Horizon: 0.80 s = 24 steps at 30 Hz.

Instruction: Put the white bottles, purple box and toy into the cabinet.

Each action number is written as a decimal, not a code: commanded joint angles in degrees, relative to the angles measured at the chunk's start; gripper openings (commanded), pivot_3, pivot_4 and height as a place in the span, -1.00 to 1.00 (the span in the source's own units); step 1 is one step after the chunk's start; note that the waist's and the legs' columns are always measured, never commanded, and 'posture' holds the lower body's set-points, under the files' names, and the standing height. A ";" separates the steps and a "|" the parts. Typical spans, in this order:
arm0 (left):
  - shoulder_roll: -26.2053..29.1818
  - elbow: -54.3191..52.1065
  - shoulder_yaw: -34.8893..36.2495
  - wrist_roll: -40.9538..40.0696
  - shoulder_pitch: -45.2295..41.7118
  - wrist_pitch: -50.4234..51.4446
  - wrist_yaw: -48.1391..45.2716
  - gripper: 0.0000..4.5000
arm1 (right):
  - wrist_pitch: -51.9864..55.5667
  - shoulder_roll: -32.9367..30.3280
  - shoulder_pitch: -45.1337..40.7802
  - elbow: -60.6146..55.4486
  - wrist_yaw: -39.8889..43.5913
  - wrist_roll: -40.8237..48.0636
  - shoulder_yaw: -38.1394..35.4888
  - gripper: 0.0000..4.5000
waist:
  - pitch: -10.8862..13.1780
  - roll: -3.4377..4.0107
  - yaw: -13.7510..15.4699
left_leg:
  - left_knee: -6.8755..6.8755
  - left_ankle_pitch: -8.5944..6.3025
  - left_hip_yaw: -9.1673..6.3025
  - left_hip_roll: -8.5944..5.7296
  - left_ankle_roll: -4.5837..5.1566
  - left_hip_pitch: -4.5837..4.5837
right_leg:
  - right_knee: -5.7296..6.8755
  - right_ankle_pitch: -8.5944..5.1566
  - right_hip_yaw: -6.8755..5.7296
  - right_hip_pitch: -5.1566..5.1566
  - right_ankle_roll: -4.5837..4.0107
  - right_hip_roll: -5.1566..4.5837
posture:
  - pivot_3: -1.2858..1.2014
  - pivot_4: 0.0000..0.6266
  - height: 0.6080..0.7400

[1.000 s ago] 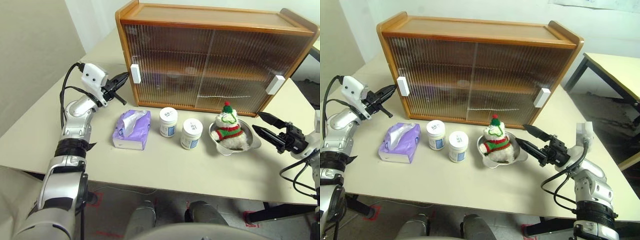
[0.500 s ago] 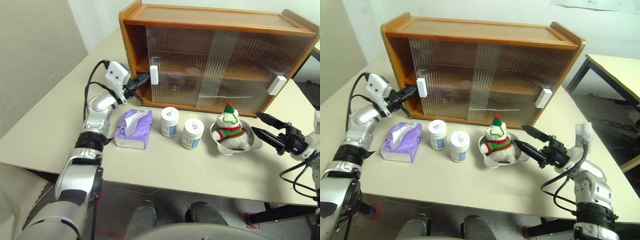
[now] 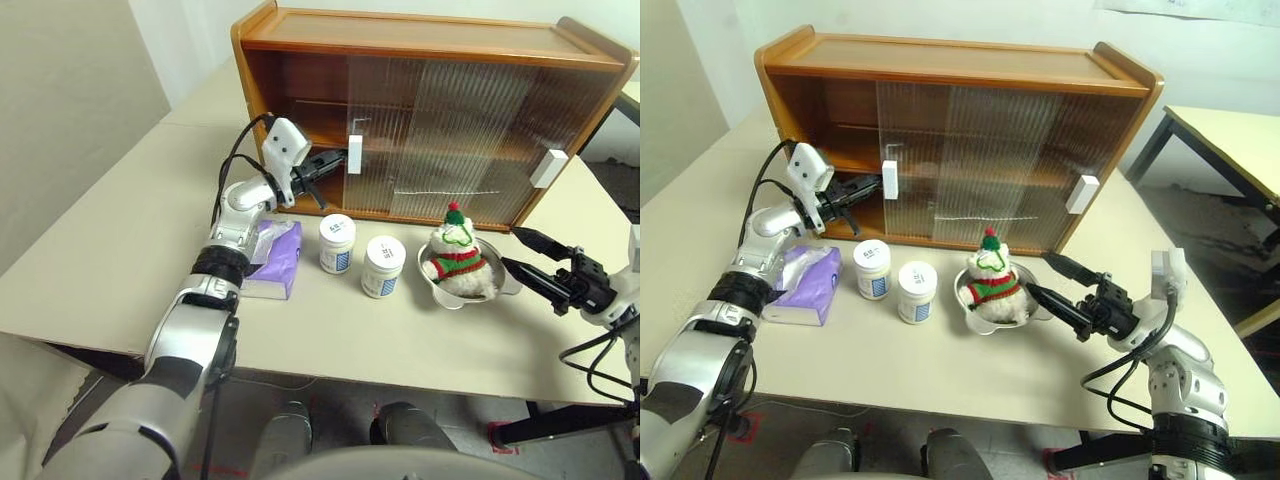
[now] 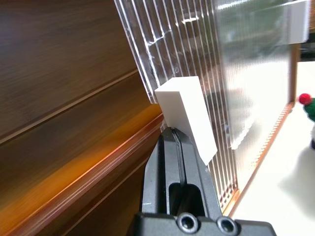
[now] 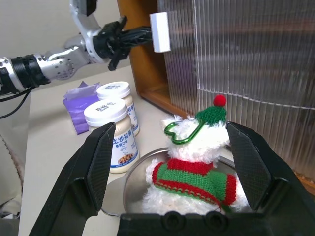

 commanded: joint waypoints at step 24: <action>5.61 -20.06 8.08 -10.44 7.96 15.44 -1.18 -0.43 | -0.54 1.48 -1.38 -0.70 -0.91 -0.01 2.10 1.00 | -0.04 0.09 -5.76 | 0.42 -0.24 -0.01 -0.62 0.34 -0.56 | -0.05 -0.33 0.13 -0.12 0.54 -0.23 | -0.16 -1.00 1.00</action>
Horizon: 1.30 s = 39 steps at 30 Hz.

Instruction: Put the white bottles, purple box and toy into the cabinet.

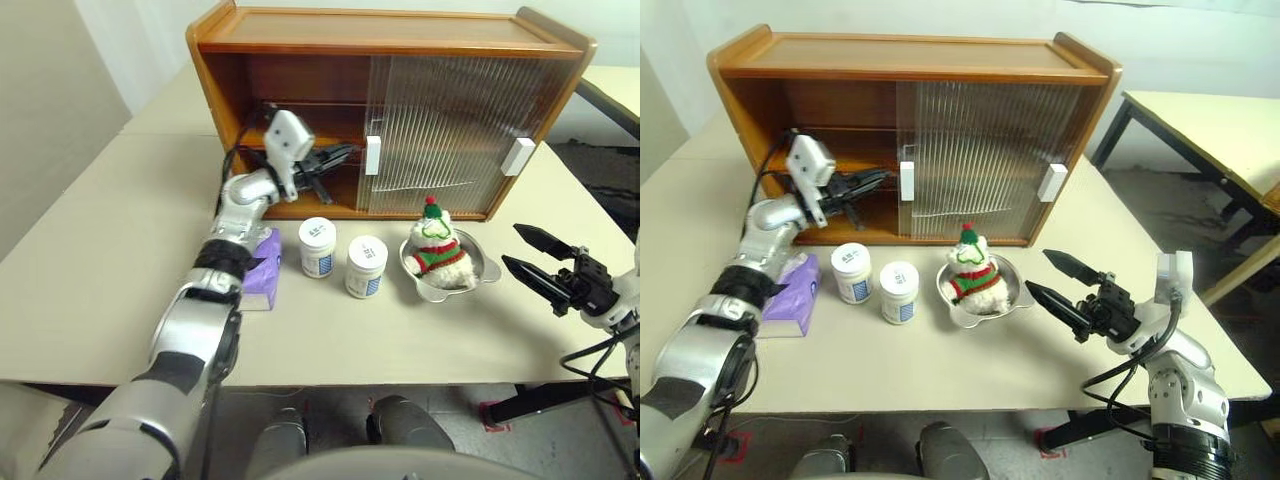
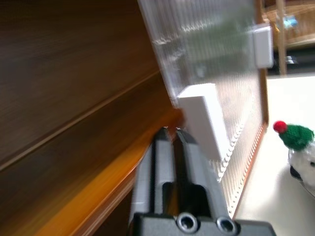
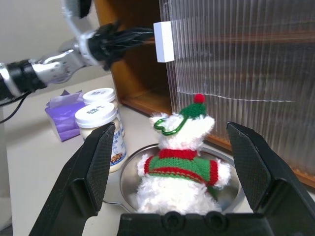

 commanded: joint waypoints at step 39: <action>12.89 -23.15 15.55 -27.90 29.66 78.62 8.89 0.07 | -2.71 -0.16 -2.31 4.93 1.94 -4.71 4.28 1.00 | -0.36 0.27 7.19 | -1.28 0.29 0.48 0.87 -1.18 1.47 | 0.20 0.25 0.07 0.23 -1.42 0.23 | -0.16 -1.00 1.00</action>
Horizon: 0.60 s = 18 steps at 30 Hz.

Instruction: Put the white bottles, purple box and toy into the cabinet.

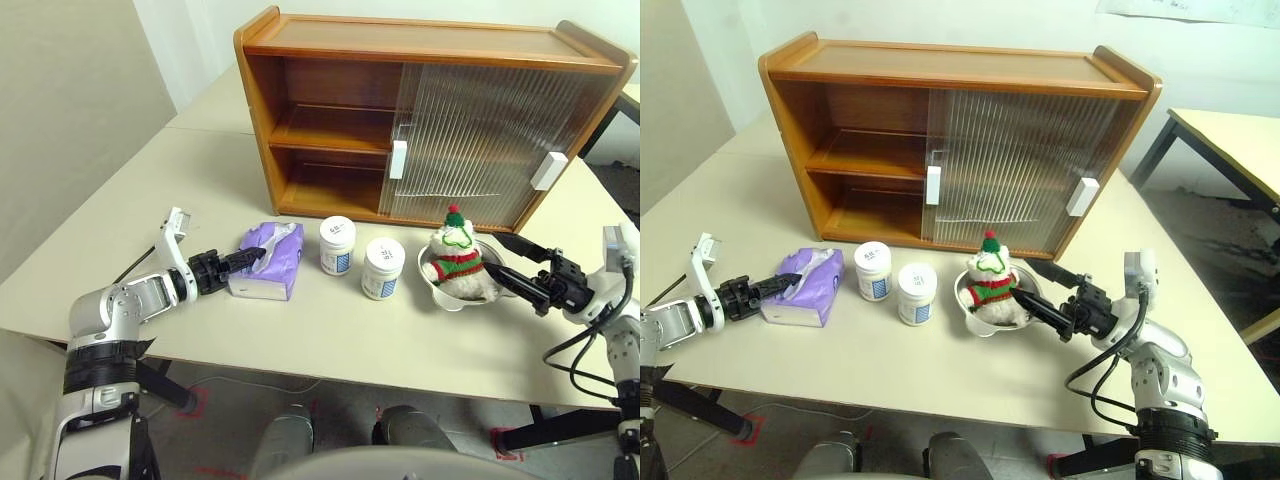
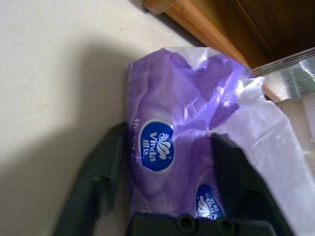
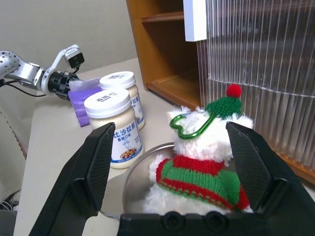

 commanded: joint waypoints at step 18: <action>-12.32 -13.58 15.57 -21.01 -8.38 4.97 12.71 -0.90 | -0.27 -0.47 -1.43 -0.73 2.11 1.37 -0.33 1.00 | 0.00 -0.02 -0.51 | 0.07 -0.03 0.50 0.01 0.07 -0.10 | 0.00 -0.01 0.28 -0.02 -0.01 0.01 | -0.15 -1.00 1.00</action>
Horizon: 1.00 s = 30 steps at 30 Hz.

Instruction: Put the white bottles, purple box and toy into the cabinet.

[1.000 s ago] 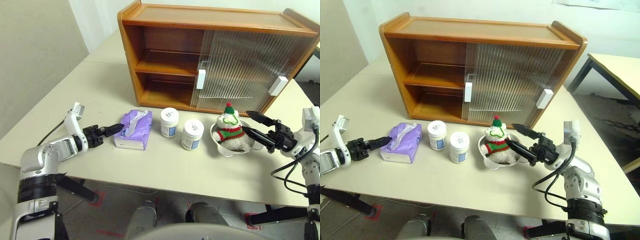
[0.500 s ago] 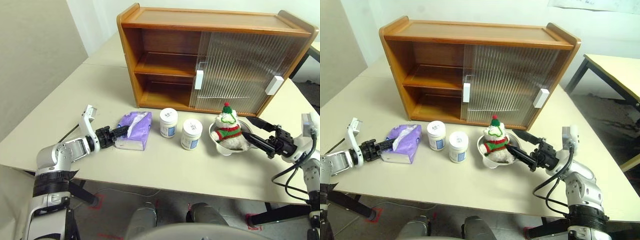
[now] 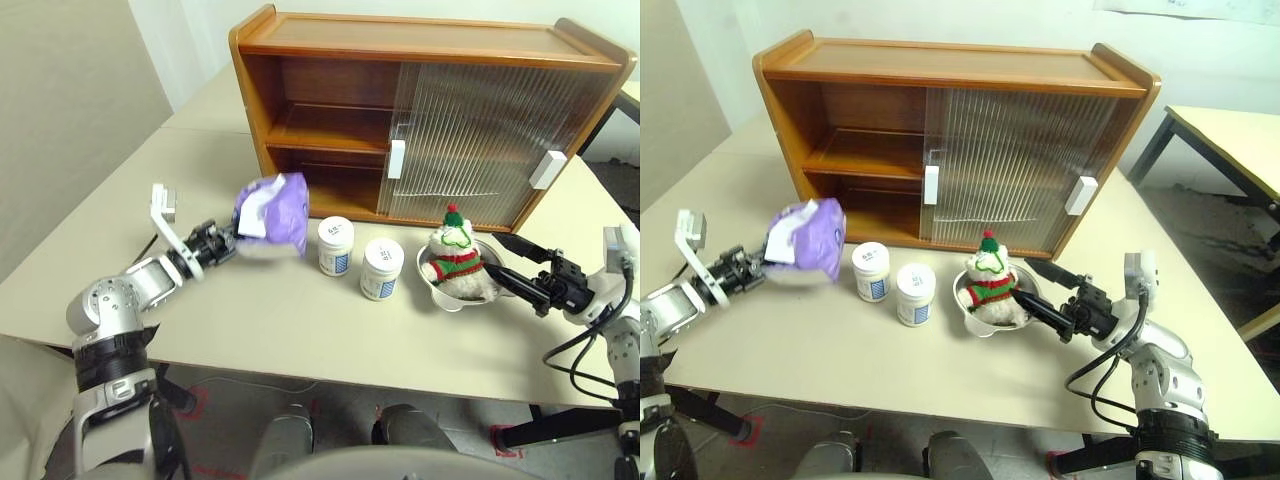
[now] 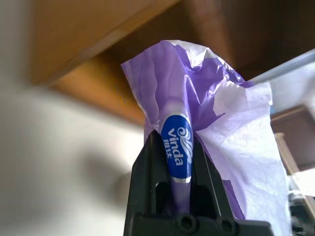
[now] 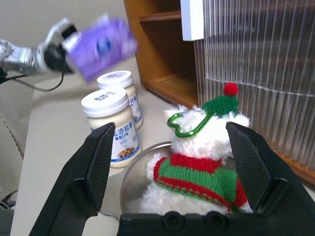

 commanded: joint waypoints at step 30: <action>-18.15 12.88 -9.69 14.52 -26.64 -32.64 29.62 -0.90 | -4.71 7.18 1.17 -5.49 -1.80 2.28 2.36 1.00 | 0.32 -0.47 -1.97 | 0.79 -0.47 0.52 -0.20 1.00 0.12 | -0.06 -0.16 0.92 0.34 0.80 0.04 | -0.16 -1.00 1.00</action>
